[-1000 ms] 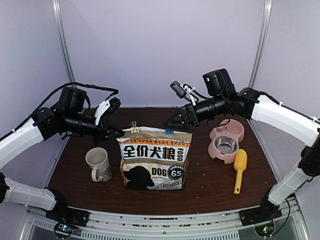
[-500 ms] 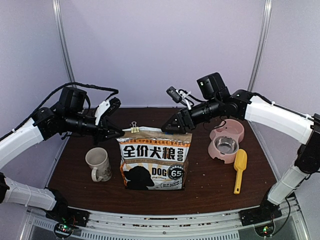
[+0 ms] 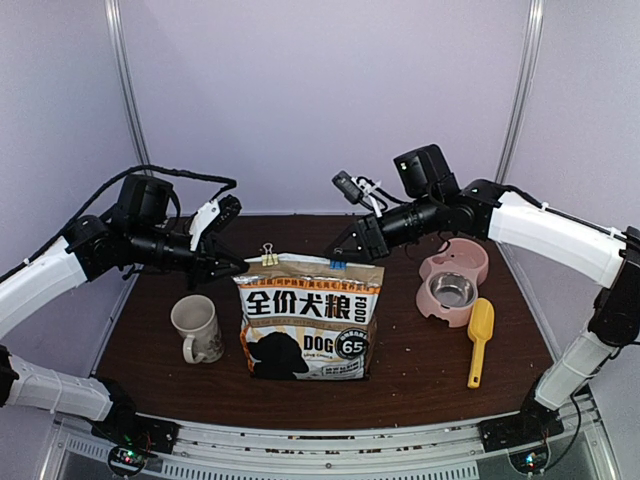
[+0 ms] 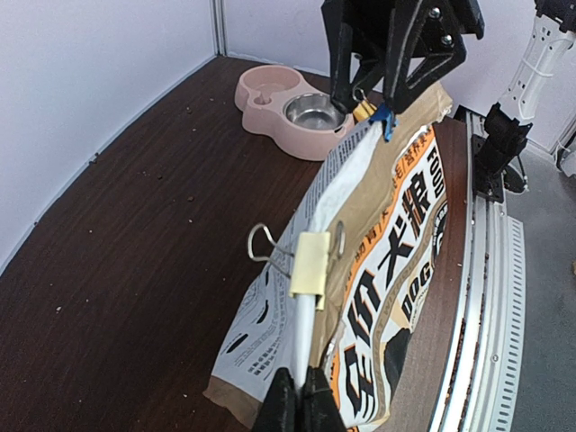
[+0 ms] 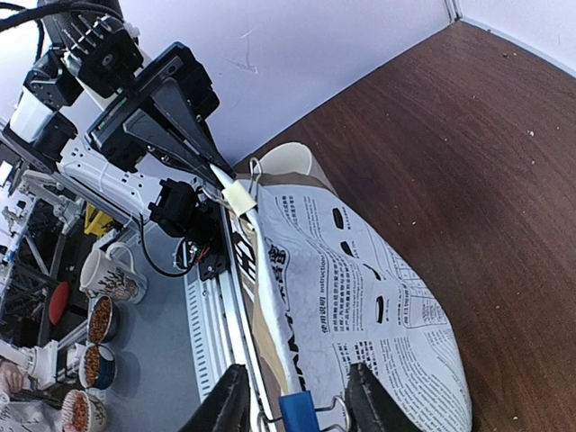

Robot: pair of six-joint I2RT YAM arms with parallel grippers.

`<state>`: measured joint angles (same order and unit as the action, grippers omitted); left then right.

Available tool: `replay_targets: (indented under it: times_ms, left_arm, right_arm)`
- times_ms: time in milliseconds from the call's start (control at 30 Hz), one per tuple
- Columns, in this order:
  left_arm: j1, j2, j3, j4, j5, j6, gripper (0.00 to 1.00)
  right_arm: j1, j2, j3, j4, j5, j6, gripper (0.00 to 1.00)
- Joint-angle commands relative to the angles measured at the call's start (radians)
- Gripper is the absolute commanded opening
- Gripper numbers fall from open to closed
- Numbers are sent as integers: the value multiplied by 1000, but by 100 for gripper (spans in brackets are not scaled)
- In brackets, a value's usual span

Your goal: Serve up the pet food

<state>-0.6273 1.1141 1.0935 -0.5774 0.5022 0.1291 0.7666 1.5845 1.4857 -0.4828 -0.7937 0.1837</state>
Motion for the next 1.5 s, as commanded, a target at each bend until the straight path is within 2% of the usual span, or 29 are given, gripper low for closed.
replay_targets:
  times_ms: [0, 133, 233, 367, 667, 833, 1067, 1233, 1467]
  left_arm:
    - [8, -17, -7, 50, 0, 3, 0]
    - [7, -17, -7, 50, 0, 3, 0]
    - [7, -17, -7, 50, 0, 3, 0]
    - [8, -17, -7, 50, -2, 3, 0]
    - [7, -17, -7, 49, -2, 3, 0]
    - [7, -24, -7, 50, -4, 3, 0]
    - [7, -16, -5, 50, 8, 2, 0]
    - [7, -17, -5, 50, 11, 1, 0]
    - [6, -19, -7, 50, 9, 0, 0]
  right_arm:
    - [-9, -12, -1, 56, -36, 30, 31]
    - [-12, -23, -2, 66, -35, 40, 19]
    - [-13, -30, -6, 61, -25, 36, 15]
    - [-17, -58, -8, 74, 40, 47, 14]
    - [-101, -175, 7, -36, 263, 22, 14]
    - [-148, -312, -186, -18, 391, 61, 15]
    - [-160, -440, -565, 185, 437, 215, 16]
    - [-145, -422, -776, 427, 442, 357, 16]
    - [-118, -280, -871, 607, 464, 453, 17]
